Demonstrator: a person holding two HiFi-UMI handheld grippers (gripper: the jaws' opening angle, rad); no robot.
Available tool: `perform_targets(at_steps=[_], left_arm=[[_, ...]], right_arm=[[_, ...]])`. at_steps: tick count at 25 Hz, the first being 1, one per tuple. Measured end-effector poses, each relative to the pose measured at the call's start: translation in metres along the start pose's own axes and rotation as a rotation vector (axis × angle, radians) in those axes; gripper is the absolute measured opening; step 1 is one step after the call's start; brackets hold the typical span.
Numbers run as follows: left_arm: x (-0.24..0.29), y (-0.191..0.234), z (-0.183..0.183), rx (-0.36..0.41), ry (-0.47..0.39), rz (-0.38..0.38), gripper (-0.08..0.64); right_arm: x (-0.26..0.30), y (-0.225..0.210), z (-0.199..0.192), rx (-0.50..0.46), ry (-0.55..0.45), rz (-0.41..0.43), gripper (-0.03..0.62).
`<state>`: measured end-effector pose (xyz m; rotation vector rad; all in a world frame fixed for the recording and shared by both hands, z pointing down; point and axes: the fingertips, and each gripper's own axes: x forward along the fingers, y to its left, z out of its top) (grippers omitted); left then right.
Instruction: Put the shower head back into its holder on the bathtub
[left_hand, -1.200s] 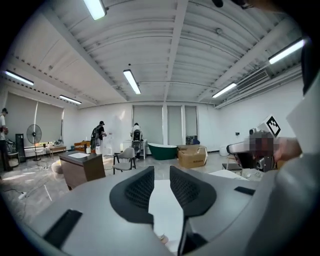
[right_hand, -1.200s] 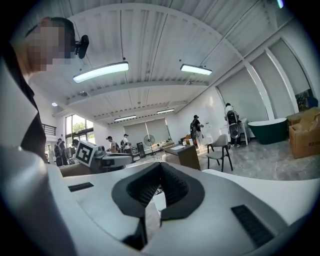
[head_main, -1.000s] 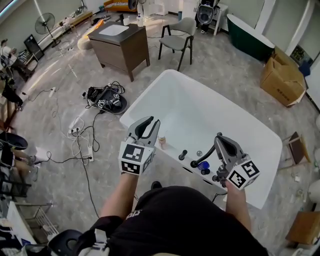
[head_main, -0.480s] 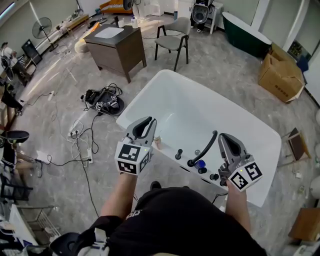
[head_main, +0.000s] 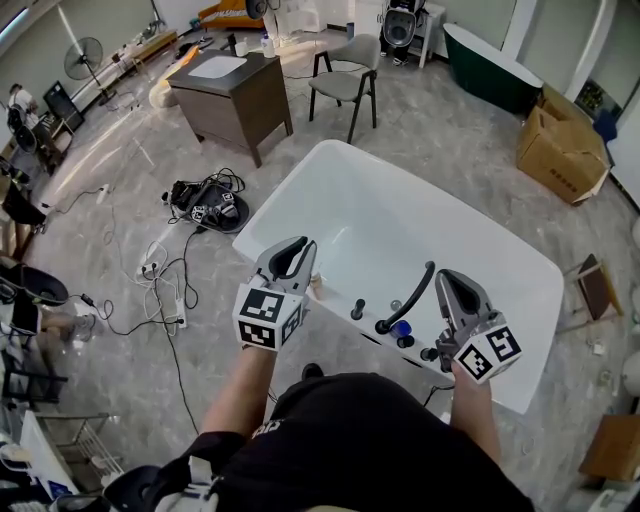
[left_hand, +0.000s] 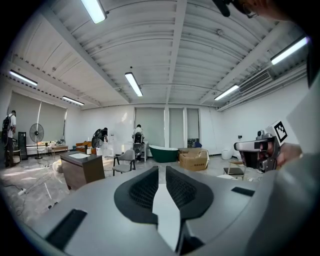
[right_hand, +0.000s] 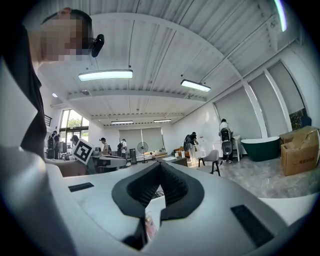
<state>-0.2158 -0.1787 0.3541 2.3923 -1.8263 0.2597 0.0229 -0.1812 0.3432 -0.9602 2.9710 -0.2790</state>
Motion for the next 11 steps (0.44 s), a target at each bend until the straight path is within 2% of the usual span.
perform_targets(at_steps=[11], left_arm=[[0.0004, 0.0075, -0.0081, -0.008, 0.012, 0.004, 0.058]], right_arm=[[0.0093, 0.0018, -0.0086, 0.008, 0.01, 0.006, 0.011]])
